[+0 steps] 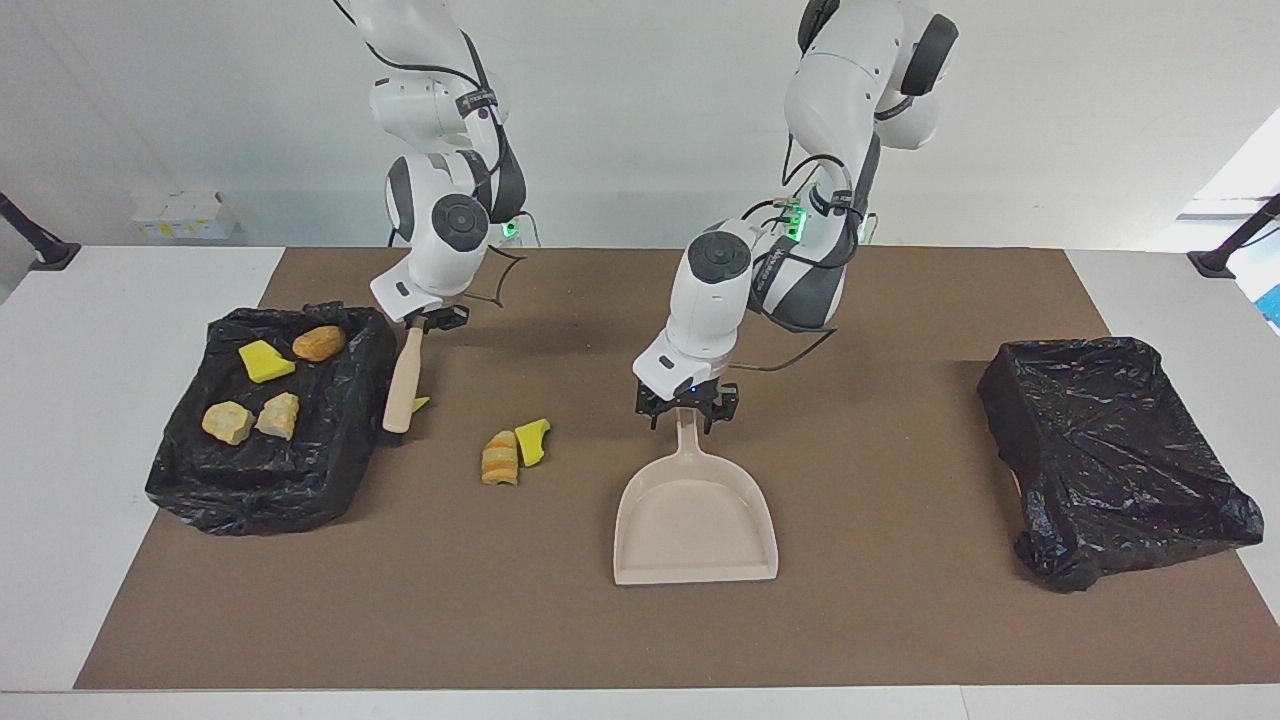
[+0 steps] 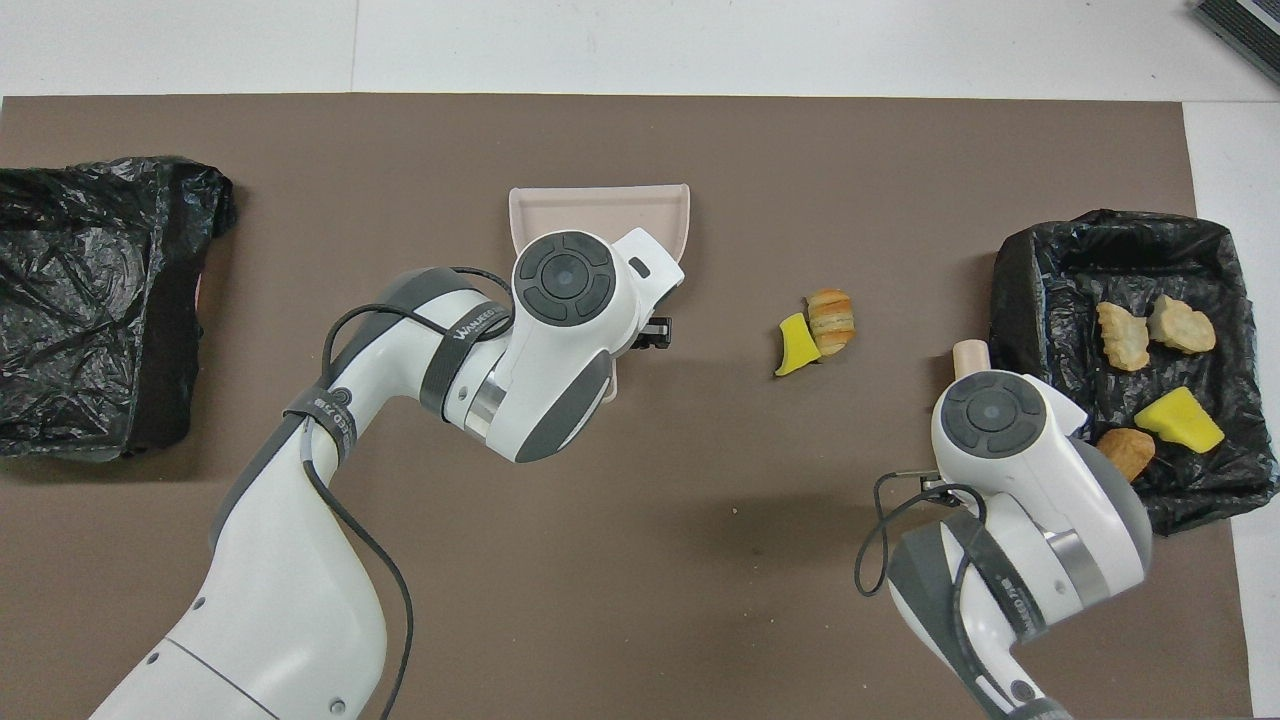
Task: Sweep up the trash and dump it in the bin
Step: 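Grasp the dustpan handle with the left gripper while the right gripper grasps the brush, then sweep bread and yellow sponge toward the dustpan with the right gripper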
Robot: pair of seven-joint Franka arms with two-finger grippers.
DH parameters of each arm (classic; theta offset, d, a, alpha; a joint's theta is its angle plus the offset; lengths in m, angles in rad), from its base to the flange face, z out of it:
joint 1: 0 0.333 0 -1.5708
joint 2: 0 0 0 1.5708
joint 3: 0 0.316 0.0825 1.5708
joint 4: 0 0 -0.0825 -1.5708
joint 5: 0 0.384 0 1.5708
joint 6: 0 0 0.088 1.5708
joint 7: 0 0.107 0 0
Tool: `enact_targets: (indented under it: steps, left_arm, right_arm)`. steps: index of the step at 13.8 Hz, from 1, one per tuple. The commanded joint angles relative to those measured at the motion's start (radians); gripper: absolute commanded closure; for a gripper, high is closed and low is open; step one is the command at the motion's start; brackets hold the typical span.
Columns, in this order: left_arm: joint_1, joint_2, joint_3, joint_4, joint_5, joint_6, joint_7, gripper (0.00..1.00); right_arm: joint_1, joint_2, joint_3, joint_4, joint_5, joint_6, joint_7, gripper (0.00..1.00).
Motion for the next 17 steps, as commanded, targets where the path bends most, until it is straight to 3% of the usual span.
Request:
enact_targets:
  steps: [1,2,3,6,8,12,17]
  left_arm:
    - [-0.013,-0.027,0.017,-0.015,0.023,-0.010,-0.017,0.87]
    - [-0.011,-0.030,0.017,-0.015,0.031,-0.010,-0.015,0.98]
    - [-0.011,-0.038,0.017,-0.016,0.063,-0.012,-0.008,1.00]
    - [0.001,-0.091,0.017,-0.016,0.109,-0.070,0.027,1.00]
    - [0.007,-0.139,0.020,-0.019,0.108,-0.163,0.183,1.00]
    - [0.007,-0.156,0.027,-0.018,0.111,-0.294,0.516,1.00]
    - [0.007,-0.158,0.041,-0.009,0.177,-0.343,0.799,1.00]
  right_arm:
    - [-0.017,-0.005,0.014,-0.019,0.128,0.103,-0.131,1.00]
    - [-0.012,0.009,0.015,0.001,0.172,0.119,-0.148,1.00]
    - [0.000,0.026,0.017,0.027,0.214,0.120,-0.147,1.00]
    - [0.090,0.081,0.015,0.128,0.429,0.117,-0.130,1.00]
    - [0.121,0.109,0.017,0.190,0.504,0.096,-0.108,1.00]
    - [0.120,0.147,0.014,0.419,0.498,-0.141,-0.056,1.00]
    - [0.063,0.154,0.009,0.429,0.412,-0.145,-0.076,1.00]
